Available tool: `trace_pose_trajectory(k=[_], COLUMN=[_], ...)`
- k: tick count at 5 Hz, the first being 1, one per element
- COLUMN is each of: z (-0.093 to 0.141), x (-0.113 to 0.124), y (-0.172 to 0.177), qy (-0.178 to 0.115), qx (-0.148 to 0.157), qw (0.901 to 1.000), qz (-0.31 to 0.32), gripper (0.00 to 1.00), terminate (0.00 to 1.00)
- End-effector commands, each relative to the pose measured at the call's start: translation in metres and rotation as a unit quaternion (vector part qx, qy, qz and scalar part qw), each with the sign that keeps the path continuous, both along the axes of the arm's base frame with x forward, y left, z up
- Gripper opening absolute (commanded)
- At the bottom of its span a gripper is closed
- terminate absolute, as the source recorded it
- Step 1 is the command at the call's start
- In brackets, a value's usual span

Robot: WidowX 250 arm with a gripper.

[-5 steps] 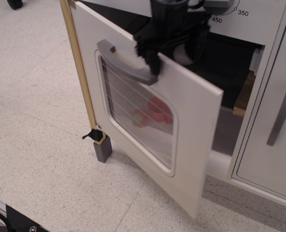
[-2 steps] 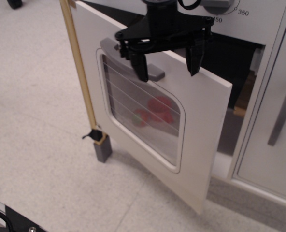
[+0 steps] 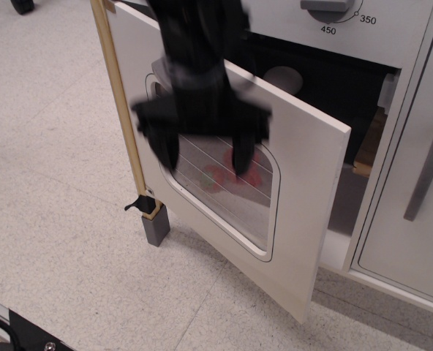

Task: Close oven

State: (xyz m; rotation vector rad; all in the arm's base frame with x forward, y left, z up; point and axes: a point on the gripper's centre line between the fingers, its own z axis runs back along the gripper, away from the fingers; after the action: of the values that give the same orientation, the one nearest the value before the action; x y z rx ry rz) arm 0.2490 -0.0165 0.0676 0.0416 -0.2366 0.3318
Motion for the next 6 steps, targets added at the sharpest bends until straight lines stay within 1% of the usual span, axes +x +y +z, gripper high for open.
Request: trace_pose_trajectory(k=[1,2,3,4,5,6], z=[-0.024,-0.026,-0.024,-0.024,-0.029,-0.029], x=[0.039,0.057,0.072,0.087,0.106,0.117], y=[-0.015,-0.021,-0.025,-0.028,-0.029,-0.027], qy=[-0.025,-0.037,-0.044,-0.057,-0.064,-0.071], qx=[0.004,-0.011,-0.019,-0.022,-0.022,-0.027], qw=[0.9997,0.9993,0.9988,0.9981,0.9974,0.9962], qz=[-0.005,0.001,0.005,0.012,0.024,0.044], gripper=[1.00,1.00,1.00,1.00,1.00,1.00], terminate=[0.00,0.00,0.00,0.00,0.00,0.00])
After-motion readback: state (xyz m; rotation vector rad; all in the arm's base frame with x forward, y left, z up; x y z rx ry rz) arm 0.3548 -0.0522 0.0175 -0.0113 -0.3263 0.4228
